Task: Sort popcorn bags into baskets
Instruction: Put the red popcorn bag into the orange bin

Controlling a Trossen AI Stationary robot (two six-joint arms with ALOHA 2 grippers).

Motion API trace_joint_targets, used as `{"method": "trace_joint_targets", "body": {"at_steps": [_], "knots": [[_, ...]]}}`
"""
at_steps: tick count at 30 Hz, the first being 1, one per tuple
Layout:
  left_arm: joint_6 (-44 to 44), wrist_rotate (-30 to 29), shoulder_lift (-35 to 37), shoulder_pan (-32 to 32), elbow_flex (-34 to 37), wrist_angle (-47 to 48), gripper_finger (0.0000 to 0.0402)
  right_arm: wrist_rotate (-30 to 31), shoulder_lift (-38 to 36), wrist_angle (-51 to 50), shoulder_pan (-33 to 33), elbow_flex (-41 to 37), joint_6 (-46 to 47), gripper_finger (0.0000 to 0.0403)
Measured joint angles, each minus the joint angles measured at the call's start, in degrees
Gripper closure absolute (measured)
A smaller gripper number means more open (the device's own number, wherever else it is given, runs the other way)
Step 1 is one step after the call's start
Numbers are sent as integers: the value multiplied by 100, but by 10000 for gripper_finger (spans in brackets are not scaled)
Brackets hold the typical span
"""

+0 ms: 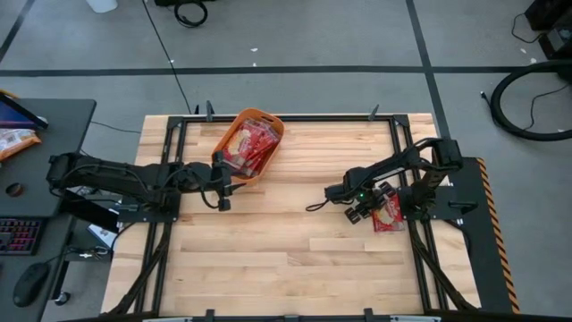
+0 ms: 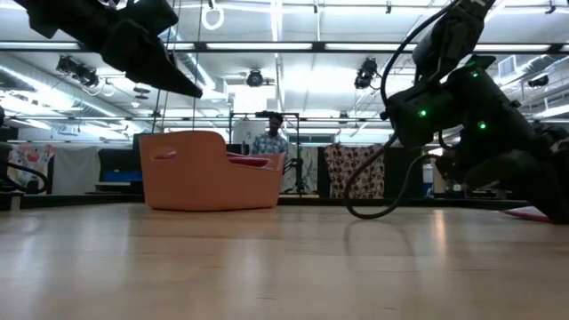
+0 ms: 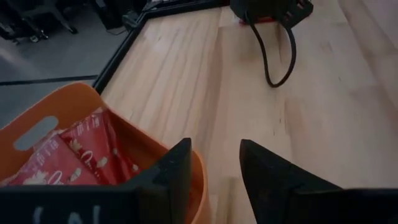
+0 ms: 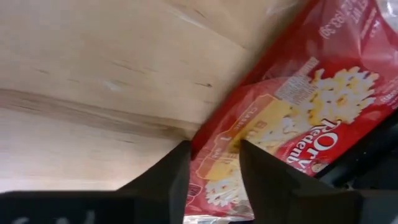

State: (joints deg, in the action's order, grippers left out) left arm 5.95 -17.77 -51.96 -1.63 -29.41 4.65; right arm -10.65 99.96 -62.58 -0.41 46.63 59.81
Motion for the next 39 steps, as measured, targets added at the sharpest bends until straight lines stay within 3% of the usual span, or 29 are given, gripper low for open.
{"method": "trace_joint_targets", "body": {"at_steps": [11,23,34,39], "knots": [[-126,3,0,-22,0,34,260,129,-127,69,66,-7,-602,392],[-104,3,0,-24,-2,-83,260,893,-111,-24,744,1031,-1150,399],[-128,3,-2,-24,-4,-277,260,2959,-118,-1246,1170,2717,-1858,401],[-235,6,-2,-24,-7,-302,260,2656,-96,-1049,1092,2787,-1279,385]]}}
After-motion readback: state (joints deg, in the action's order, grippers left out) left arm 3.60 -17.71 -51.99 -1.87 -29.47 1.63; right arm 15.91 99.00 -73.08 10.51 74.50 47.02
